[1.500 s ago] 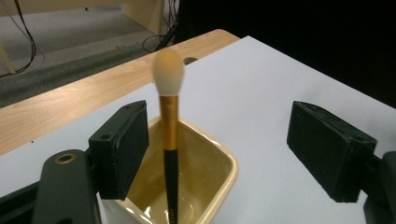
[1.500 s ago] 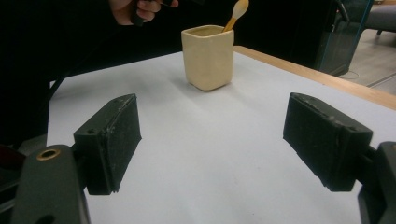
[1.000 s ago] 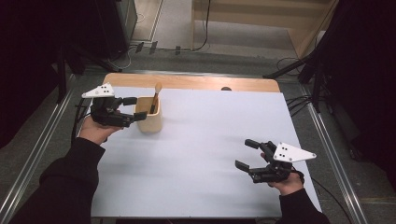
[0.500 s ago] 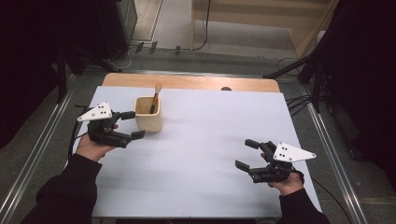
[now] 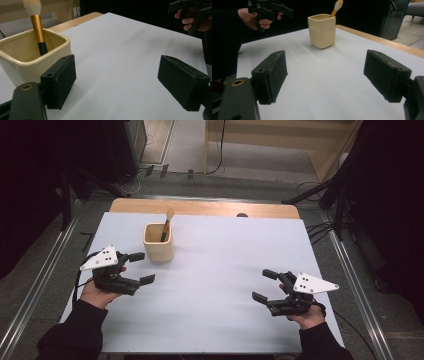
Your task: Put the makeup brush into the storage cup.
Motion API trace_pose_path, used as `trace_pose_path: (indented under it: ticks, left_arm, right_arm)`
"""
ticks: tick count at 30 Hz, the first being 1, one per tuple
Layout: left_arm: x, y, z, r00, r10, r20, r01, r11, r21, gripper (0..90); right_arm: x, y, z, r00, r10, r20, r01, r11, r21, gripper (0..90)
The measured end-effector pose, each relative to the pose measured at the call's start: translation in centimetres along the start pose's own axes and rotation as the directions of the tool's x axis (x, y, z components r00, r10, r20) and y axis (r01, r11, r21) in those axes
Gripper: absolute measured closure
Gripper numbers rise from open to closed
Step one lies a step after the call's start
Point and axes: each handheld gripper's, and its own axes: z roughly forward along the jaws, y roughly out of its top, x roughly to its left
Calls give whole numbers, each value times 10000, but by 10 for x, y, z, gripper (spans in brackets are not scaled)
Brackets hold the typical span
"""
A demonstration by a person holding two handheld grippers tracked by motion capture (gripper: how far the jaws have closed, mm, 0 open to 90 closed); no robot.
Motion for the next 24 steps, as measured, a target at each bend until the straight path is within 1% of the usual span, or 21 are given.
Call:
trace_pose_path:
  ticks: [3, 6, 9, 13, 14, 19, 20, 24]
  left_arm:
    - [-4, -2, -4, 10000, 10, -91, -11, 10000, -81, 157]
    - [-7, -5, -9, 9997, -124, -211, 116, 9993, -357, 163]
    - [-12, -6, -13, 9997, -67, -224, 58, 9990, -440, 168]
    - [-21, -9, -16, 9998, 73, -204, -80, 9994, -330, 167]
    - [-21, -9, -16, 9998, 73, -204, -80, 9994, -330, 167]
    - [-29, -13, -18, 9993, 323, -190, -327, 9991, -255, 167]
    - [-30, -15, -18, 9996, 243, -159, -247, 9992, -301, 167]
    - [-34, -20, -19, 9995, 270, -135, -272, 9994, -208, 167]
  right_arm:
    - [1, 0, -1, 10000, -21, 18, 21, 10000, 7, 196]
    - [1, -1, -2, 10000, -33, 12, 33, 10000, -38, 196]
    - [2, -1, -5, 10000, -59, -12, 58, 9999, -120, 193]
    - [2, -3, -8, 10000, -51, 81, 52, 10000, -61, 193]
    - [2, -3, -8, 10000, -51, 81, 52, 10000, -61, 193]
    - [2, -3, -12, 9999, -47, 113, 48, 10000, -66, 193]
    - [2, -3, -12, 9999, -47, 113, 48, 10000, -66, 193]
    - [2, -5, -13, 9999, -88, 126, 88, 10000, -38, 193]
